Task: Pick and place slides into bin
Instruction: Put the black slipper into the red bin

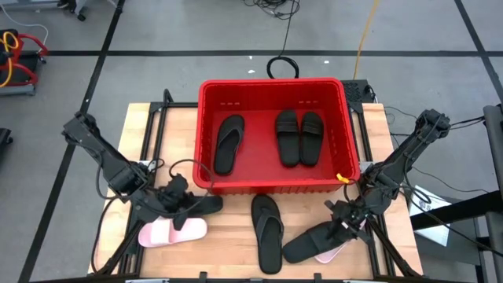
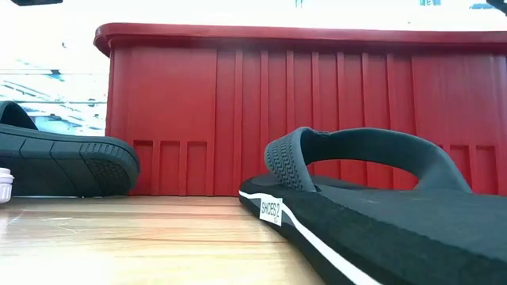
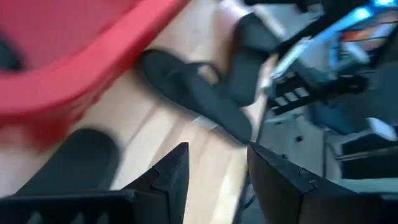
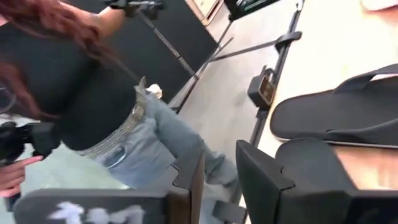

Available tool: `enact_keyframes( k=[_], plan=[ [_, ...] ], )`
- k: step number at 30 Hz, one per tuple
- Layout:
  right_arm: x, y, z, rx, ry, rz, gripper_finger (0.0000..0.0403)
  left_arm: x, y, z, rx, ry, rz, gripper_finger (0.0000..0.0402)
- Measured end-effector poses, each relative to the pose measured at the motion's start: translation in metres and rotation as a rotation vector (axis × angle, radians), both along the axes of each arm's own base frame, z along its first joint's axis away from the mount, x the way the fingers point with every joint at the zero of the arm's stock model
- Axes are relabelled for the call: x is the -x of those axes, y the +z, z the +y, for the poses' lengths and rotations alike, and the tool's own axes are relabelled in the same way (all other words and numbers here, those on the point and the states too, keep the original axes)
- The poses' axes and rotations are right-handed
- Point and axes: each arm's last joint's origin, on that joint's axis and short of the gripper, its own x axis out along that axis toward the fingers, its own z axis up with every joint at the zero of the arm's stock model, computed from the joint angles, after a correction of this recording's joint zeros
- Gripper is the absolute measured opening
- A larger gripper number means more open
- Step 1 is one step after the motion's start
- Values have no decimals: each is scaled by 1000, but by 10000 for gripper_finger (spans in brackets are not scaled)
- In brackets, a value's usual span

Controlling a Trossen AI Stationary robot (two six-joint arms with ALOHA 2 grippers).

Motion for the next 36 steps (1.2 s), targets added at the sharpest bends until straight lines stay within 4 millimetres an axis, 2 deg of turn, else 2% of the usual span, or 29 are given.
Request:
enact_keyframes(
  k=[4,9,17,24,29,36],
  plan=[
    [-1,1,0,38,-6,-46,71,-18,4,-9,-15,-32,-120,157],
    [-1,1,0,65,6,-74,58,-44,-6,-15,-24,-59,-148,157],
    [-1,1,0,72,11,-81,49,-82,-42,-34,-53,-129,-128,157],
    [0,1,0,104,25,-111,49,-107,-81,-52,-103,-172,-108,157],
    [0,0,0,119,30,-122,49,-124,-108,-58,-112,-173,-117,157],
    [0,1,0,95,22,-100,49,-145,-138,-57,-129,-143,-145,157]
  ],
)
